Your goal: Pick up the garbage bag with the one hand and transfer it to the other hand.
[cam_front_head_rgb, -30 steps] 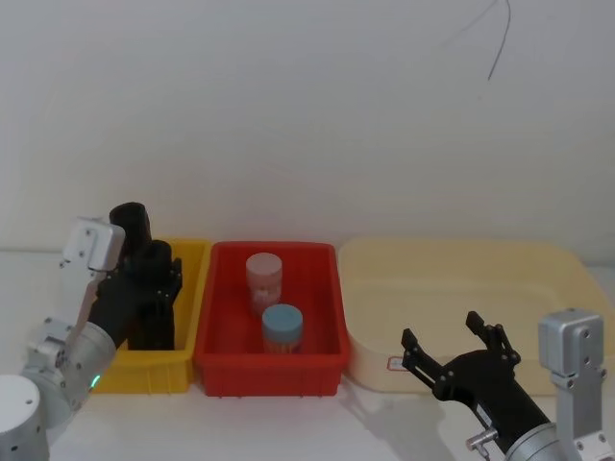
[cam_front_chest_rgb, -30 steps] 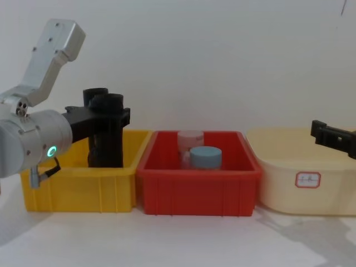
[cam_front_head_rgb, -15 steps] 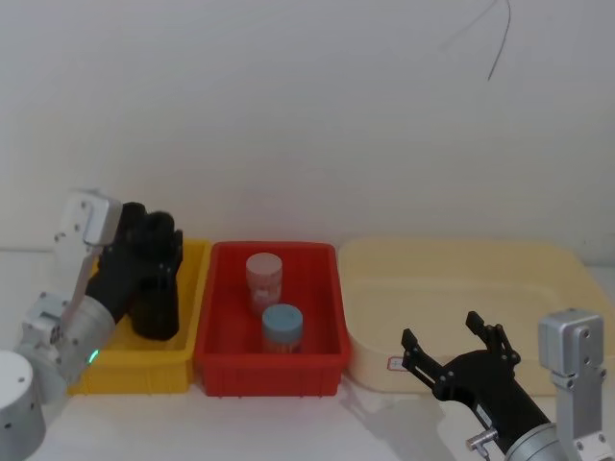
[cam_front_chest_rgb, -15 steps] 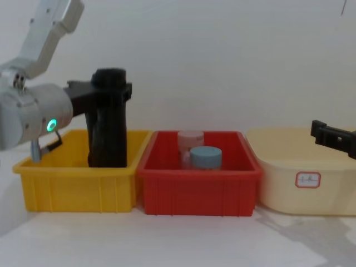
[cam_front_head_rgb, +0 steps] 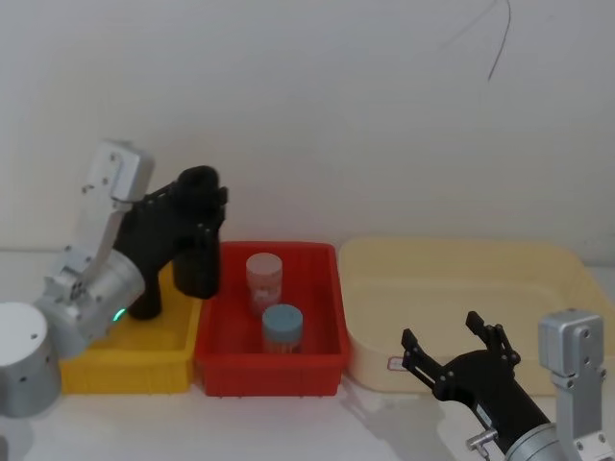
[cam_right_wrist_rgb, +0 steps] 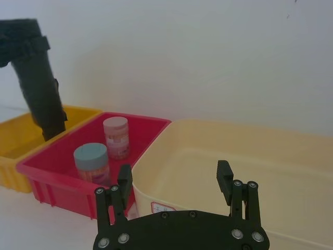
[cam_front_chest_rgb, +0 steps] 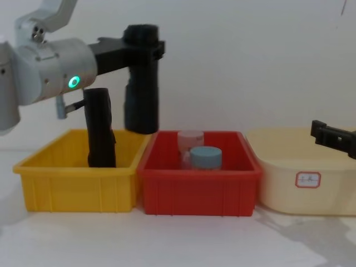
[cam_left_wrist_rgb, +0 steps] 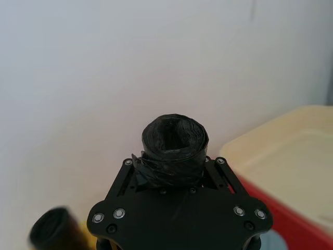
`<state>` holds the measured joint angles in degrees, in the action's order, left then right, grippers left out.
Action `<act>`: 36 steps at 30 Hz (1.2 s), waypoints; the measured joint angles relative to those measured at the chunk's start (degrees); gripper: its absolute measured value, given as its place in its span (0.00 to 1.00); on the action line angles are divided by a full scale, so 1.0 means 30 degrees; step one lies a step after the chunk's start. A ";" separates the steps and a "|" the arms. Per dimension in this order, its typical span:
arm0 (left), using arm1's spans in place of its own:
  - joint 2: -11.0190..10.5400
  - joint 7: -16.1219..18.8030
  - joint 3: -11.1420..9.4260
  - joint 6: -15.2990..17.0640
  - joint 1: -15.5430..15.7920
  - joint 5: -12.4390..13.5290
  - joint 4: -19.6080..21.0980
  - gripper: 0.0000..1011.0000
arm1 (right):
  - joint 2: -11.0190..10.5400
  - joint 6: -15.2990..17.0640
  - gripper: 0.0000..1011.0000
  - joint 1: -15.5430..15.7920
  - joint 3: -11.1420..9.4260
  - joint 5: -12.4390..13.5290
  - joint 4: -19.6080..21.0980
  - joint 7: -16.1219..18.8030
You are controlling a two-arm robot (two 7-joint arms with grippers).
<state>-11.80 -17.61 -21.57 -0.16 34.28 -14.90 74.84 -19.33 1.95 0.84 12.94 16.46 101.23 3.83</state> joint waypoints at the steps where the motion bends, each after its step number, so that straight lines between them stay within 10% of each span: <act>1: 0.0105 -0.0306 -0.0127 -0.0059 0.0206 -0.0063 -0.0107 0.35 | -0.0001 0.0001 0.99 0.0000 0.0000 0.0000 -0.0001 -0.0001; 36: 0.4543 -0.6347 -0.3073 -0.3203 0.4791 -0.1655 -0.8999 0.35 | 0.0015 -0.0026 0.99 -0.0044 0.0044 0.0020 0.0033 0.0375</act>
<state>1.83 -36.65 -30.79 -9.77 48.65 -19.87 47.84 -19.29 1.87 0.70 13.07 16.52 101.32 4.95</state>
